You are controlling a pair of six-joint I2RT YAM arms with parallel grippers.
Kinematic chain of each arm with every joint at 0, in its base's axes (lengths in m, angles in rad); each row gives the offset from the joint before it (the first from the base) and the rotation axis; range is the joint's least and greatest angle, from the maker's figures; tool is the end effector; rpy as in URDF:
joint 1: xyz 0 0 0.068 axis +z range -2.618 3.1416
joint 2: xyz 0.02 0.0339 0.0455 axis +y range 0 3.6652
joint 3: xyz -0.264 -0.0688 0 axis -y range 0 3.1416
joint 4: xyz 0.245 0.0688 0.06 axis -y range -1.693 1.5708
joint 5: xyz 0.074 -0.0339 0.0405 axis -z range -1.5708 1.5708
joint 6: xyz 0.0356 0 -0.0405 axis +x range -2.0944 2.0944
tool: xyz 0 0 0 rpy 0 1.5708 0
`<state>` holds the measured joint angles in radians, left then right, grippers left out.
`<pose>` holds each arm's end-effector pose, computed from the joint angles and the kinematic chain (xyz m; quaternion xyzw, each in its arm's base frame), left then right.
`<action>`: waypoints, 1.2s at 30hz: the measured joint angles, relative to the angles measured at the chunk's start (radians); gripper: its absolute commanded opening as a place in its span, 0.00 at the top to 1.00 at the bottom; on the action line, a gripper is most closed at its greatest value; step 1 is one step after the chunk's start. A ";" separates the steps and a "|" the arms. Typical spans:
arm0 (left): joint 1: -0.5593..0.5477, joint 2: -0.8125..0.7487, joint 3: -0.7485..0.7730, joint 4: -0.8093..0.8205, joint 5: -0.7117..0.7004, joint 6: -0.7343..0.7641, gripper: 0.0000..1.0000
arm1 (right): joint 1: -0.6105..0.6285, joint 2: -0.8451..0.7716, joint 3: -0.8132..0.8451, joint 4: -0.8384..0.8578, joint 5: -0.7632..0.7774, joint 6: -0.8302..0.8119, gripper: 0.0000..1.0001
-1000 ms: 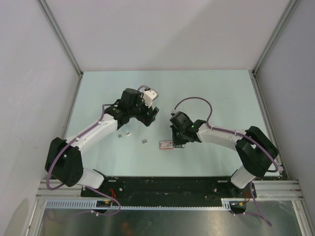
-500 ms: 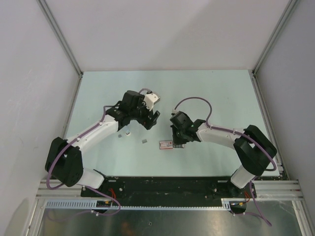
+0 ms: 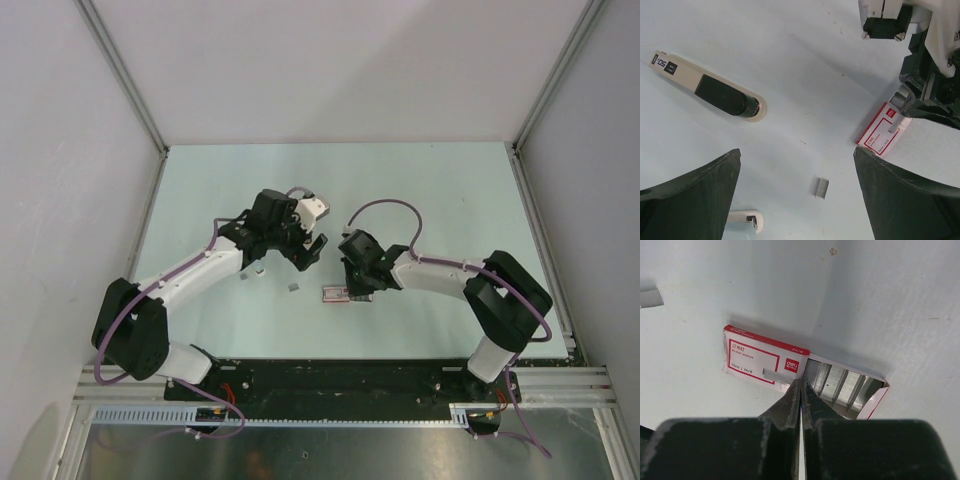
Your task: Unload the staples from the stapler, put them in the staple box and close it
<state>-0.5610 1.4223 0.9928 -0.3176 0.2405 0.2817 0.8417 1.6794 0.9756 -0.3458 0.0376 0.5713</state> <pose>0.2566 -0.1712 0.2533 0.4159 0.8106 -0.1642 0.3782 0.2200 0.2443 0.1681 -0.1254 0.9579 0.1534 0.2077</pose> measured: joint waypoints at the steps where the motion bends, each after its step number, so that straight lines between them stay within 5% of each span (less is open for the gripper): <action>1: 0.000 0.000 0.000 0.000 0.000 0.001 0.01 | 0.004 0.000 0.000 0.000 0.008 0.000 0.97; 15: 0.000 0.017 0.000 -0.002 -0.010 0.042 0.01 | -0.014 -0.103 0.001 0.002 -0.061 0.004 0.80; 29: -0.035 0.169 -0.079 -0.008 -0.112 0.174 0.01 | -0.140 -0.213 0.001 0.000 -0.161 0.004 0.80; 36: -0.046 0.196 -0.095 -0.013 -0.156 0.202 0.10 | -0.164 -0.241 0.001 -0.019 -0.163 0.002 0.80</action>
<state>-0.6067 1.6180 0.8982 -0.3305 0.0841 0.4839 0.6781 1.4380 0.9768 -0.3653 -0.1257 0.5735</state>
